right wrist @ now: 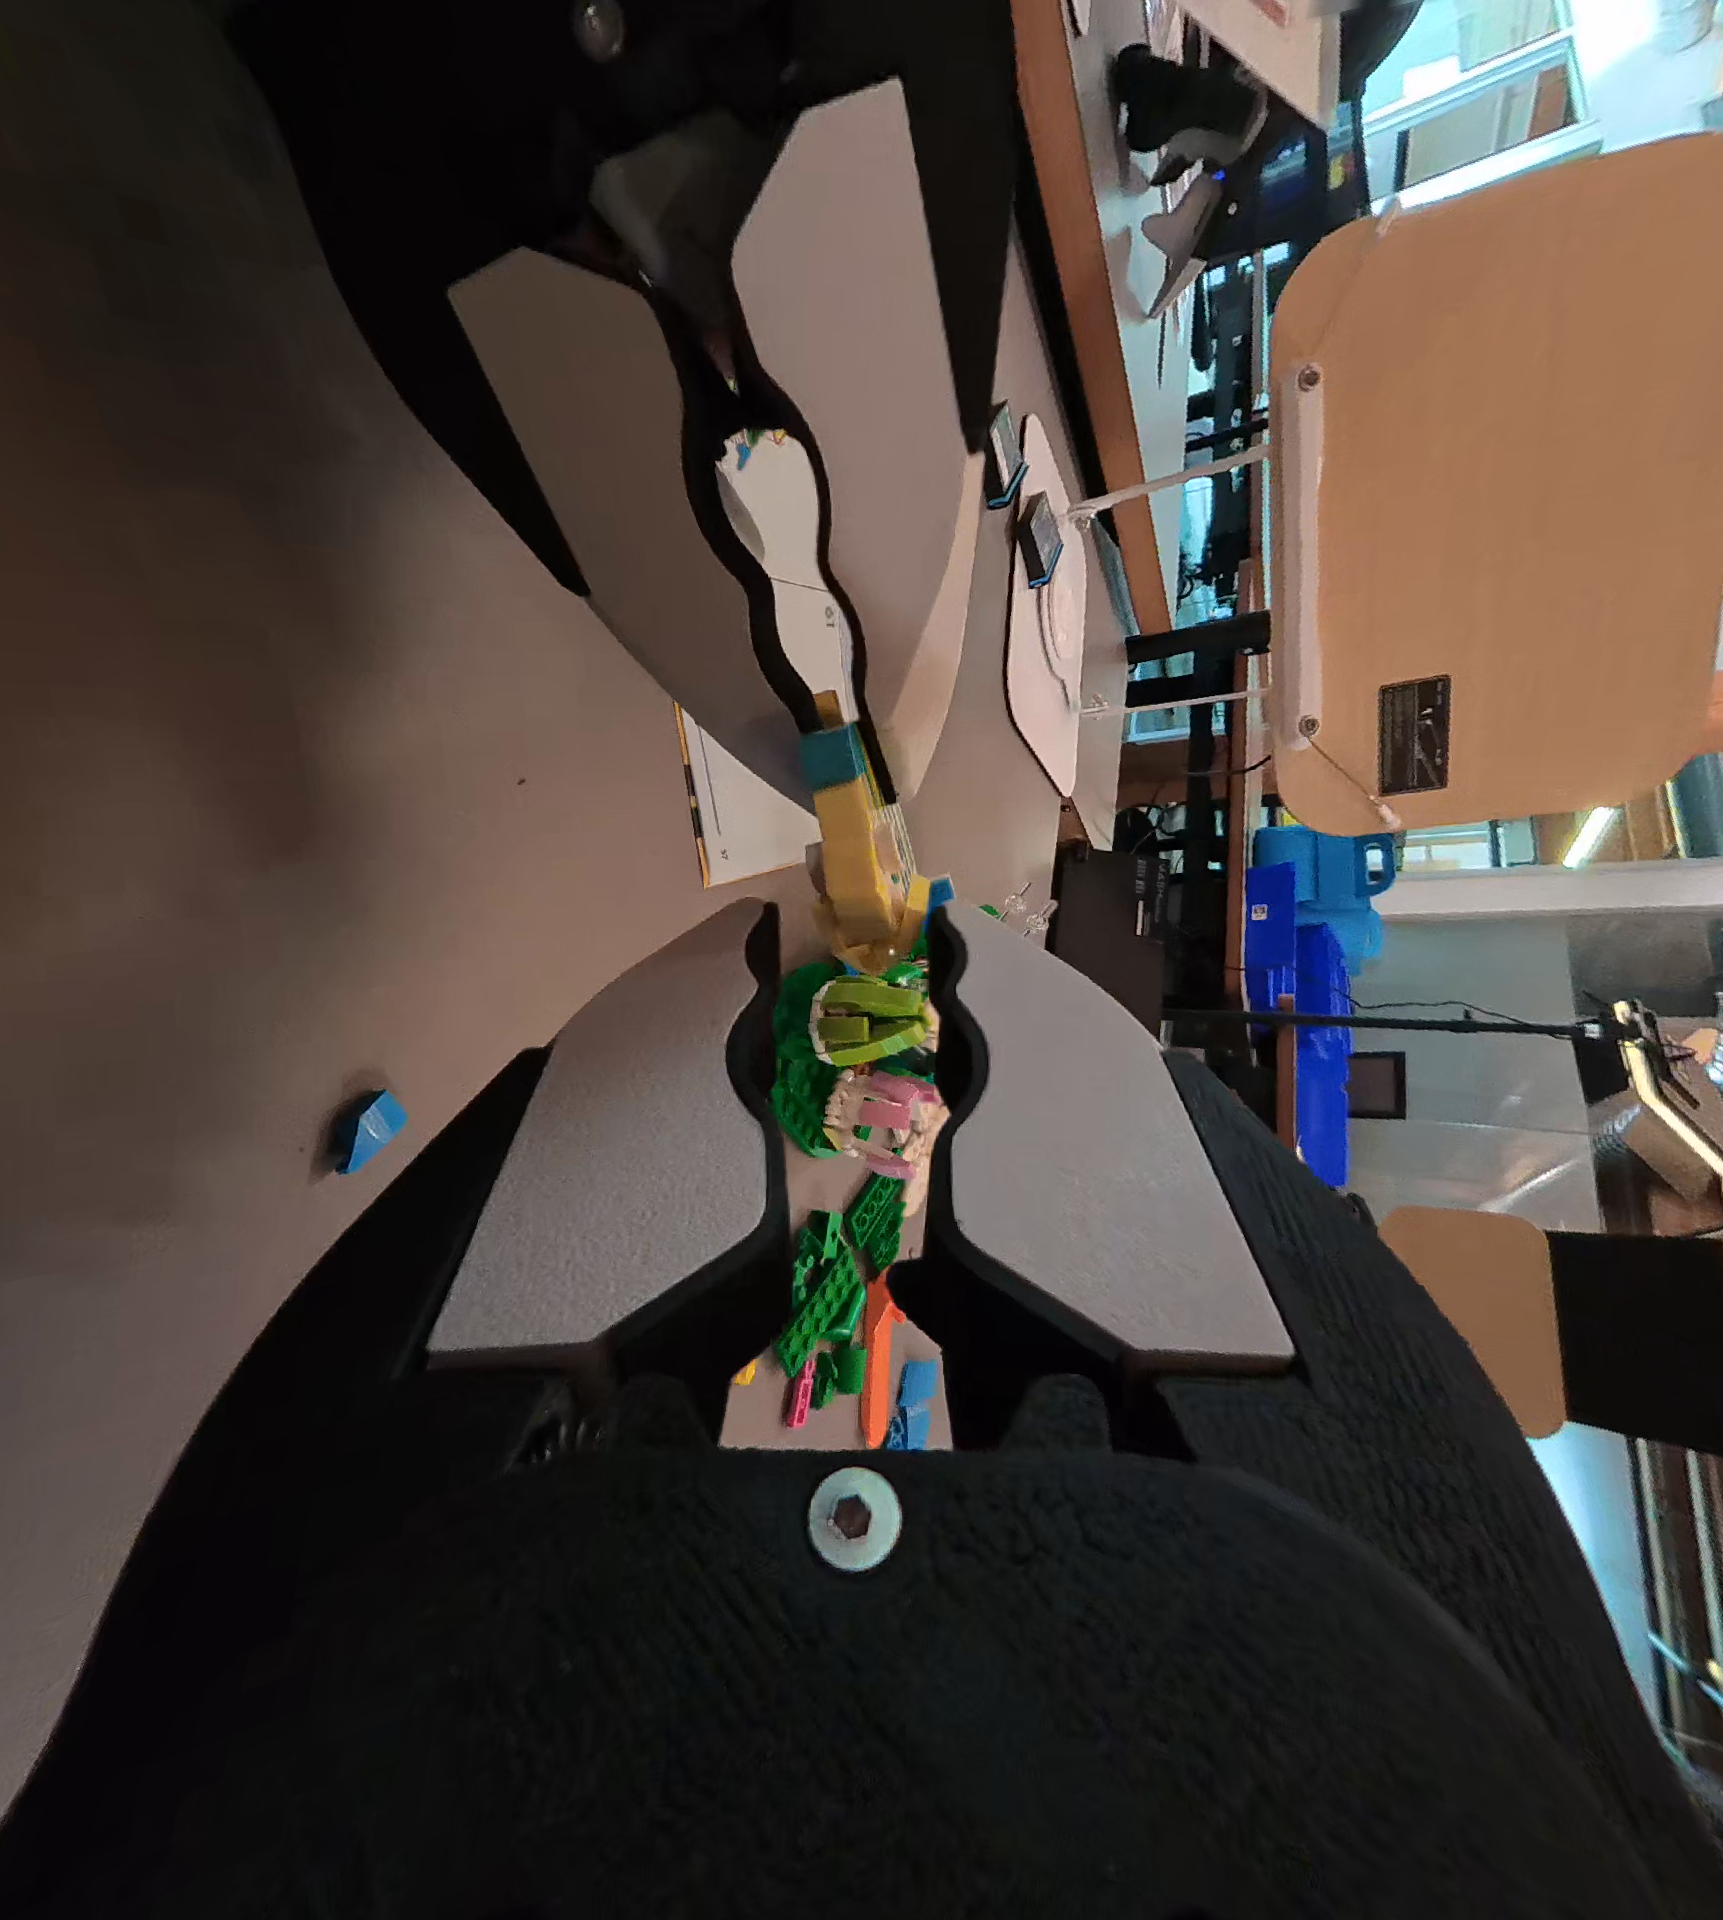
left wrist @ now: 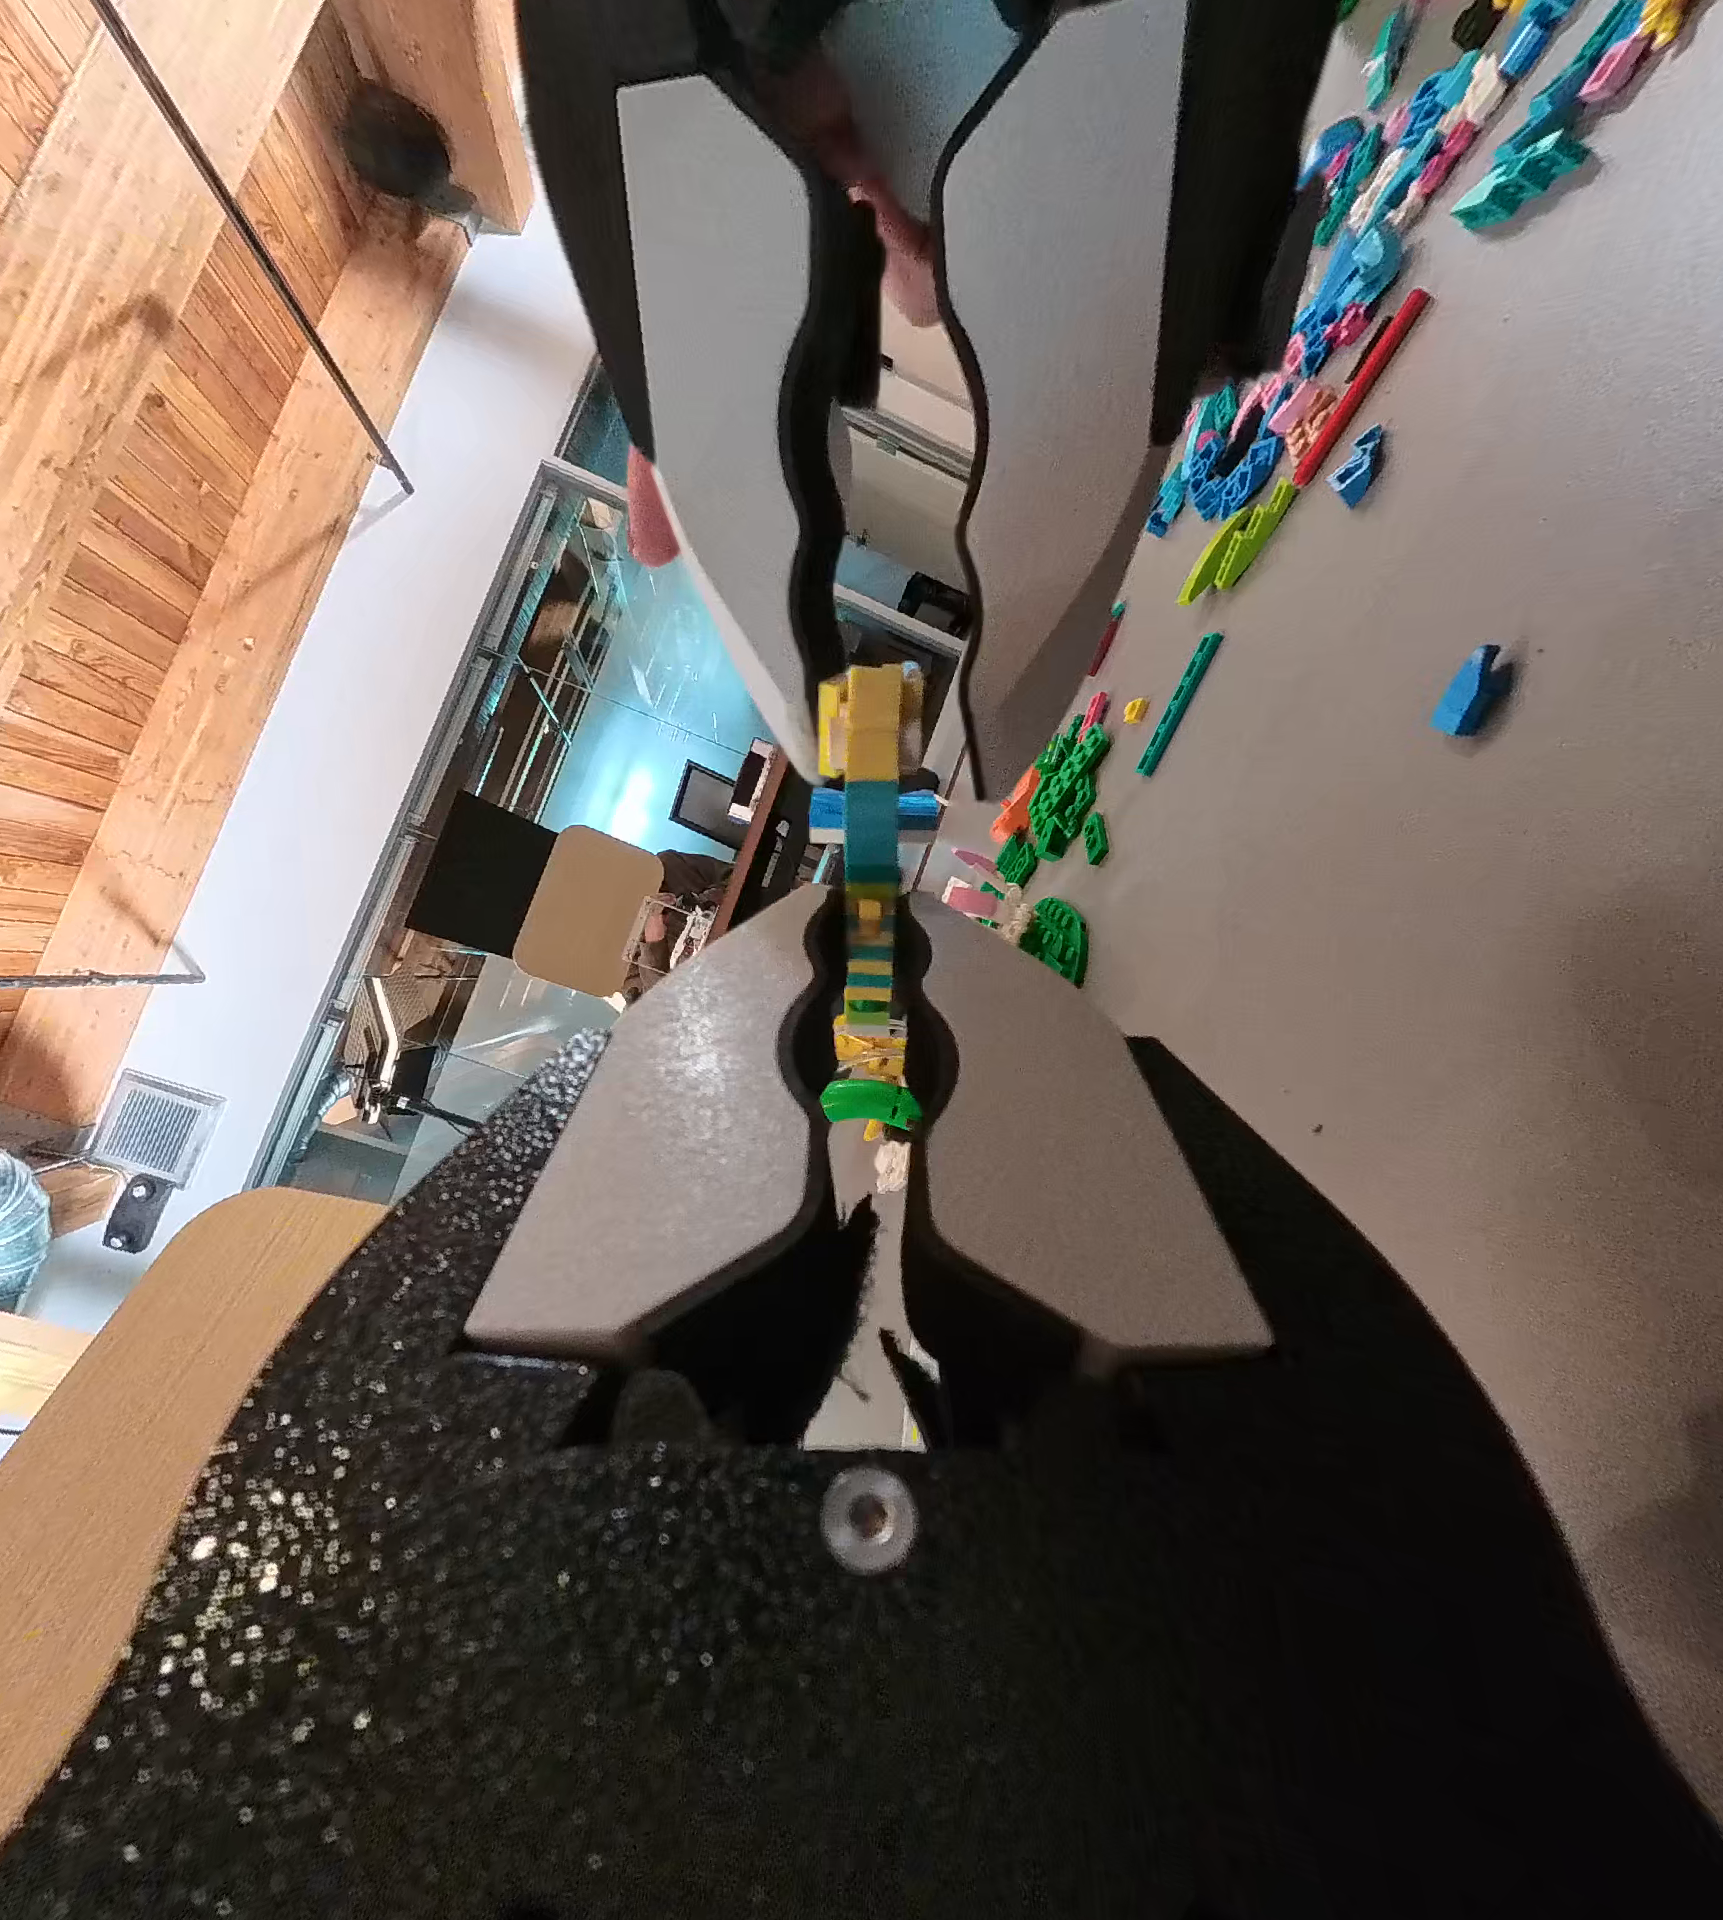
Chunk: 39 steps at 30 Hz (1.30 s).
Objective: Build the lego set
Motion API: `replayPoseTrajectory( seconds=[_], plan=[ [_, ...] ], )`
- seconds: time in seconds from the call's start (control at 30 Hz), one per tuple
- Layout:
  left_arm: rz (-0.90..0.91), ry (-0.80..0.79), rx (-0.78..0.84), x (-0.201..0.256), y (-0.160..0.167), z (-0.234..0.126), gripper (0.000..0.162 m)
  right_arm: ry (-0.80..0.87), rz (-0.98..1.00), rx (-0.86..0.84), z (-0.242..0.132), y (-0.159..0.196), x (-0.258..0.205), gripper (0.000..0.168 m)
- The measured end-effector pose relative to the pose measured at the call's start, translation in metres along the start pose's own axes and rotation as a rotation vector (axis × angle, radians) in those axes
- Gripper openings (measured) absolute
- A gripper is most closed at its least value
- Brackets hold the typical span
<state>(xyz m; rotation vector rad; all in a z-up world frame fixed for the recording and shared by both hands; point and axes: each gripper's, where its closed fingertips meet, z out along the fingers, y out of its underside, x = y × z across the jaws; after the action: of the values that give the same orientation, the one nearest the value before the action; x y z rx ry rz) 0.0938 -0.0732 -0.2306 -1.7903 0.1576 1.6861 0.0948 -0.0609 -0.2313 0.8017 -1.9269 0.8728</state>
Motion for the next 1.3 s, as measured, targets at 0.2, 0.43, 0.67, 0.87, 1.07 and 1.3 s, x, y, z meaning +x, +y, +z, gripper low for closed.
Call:
replayPoseTrajectory(
  seconds=[0.2, 0.43, 0.67, 0.87, 1.07, 1.3],
  plan=[
    [-0.007, 0.022, -0.017, 0.004, 0.002, 0.001, 0.008, 0.036, -0.058, -0.01, 0.003, -0.001, 0.001, 0.017],
    [-0.039, 0.082, -0.075, 0.012, 0.007, 0.003, 0.008, 0.053, -0.262, -0.115, 0.006, 0.007, -0.001, 0.015],
    [-0.002, 0.102, -0.073, 0.017, 0.006, 0.003, 0.008, -0.024, -0.278, -0.104, 0.005, 0.008, -0.006, 0.015],
    [0.068, 0.124, -0.095, 0.023, 0.007, 0.004, 0.008, -0.124, -0.338, -0.136, 0.005, 0.012, -0.015, 0.014],
    [0.012, 0.101, -0.089, 0.018, 0.006, 0.005, 0.008, -0.155, -0.226, -0.111, 0.006, 0.012, -0.01, 0.015],
    [-0.122, 0.126, -0.092, 0.017, 0.008, 0.006, 0.008, -0.121, -0.132, -0.092, 0.007, 0.011, -0.005, 0.014]
  ],
)
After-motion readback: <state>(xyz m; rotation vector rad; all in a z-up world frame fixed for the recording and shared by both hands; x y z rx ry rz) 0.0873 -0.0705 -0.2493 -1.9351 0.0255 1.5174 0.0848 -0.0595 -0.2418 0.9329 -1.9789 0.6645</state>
